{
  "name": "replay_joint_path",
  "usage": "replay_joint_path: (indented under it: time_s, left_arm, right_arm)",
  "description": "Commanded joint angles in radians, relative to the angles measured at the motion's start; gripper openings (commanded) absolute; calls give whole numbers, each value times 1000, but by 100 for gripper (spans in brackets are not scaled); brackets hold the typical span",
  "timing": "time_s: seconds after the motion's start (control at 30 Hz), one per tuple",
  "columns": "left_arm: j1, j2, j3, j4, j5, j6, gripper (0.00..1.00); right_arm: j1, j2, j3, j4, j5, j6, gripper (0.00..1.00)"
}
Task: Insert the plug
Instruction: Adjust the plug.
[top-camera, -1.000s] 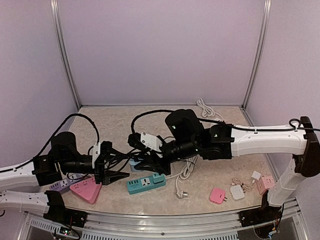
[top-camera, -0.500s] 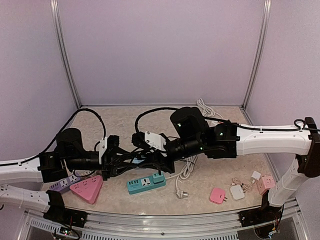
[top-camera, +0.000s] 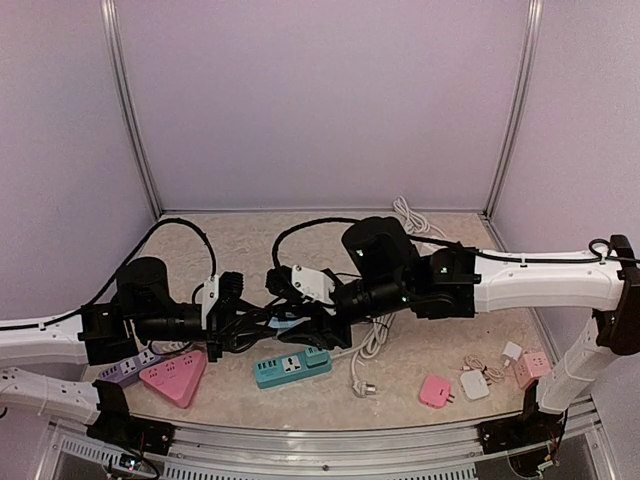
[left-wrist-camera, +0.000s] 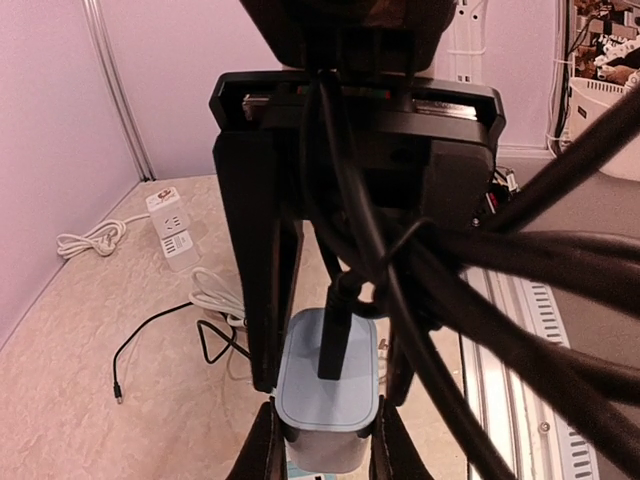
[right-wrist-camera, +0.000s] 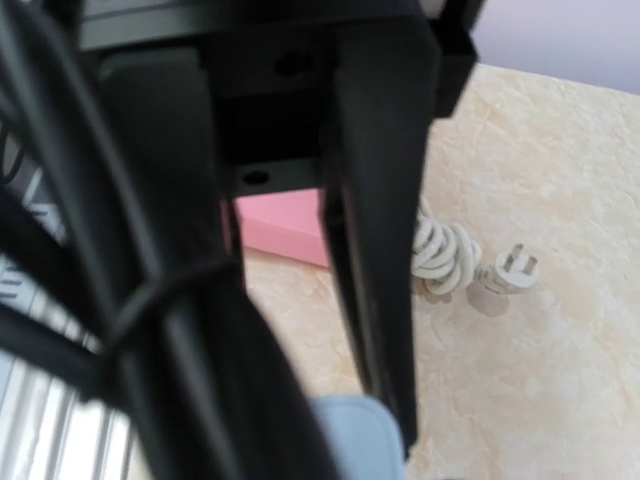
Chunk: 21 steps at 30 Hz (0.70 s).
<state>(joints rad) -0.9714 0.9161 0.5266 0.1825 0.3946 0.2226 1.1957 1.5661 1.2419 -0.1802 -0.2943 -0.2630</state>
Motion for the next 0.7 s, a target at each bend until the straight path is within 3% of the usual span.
replay_joint_path:
  time_s: [0.0, 0.07, 0.3, 0.53, 0.67]
  left_arm:
    - [1, 1, -15, 56, -67, -27, 0]
    - [4, 4, -27, 71, -90, -43, 0]
    - [-9, 17, -100, 143, -196, -119, 0]
    - [-15, 78, -145, 280, -268, -198, 0]
    - [-27, 146, -241, 456, -195, -204, 0]
  right_arm:
    - [3, -27, -27, 19, 54, 60, 63]
    - [2, -38, -40, 30, 86, 91, 77]
    - [-15, -147, -127, 68, 208, 213, 99]
    - [-123, -241, -266, 88, 321, 465, 100]
    - [-138, -260, -404, 246, 326, 523, 100]
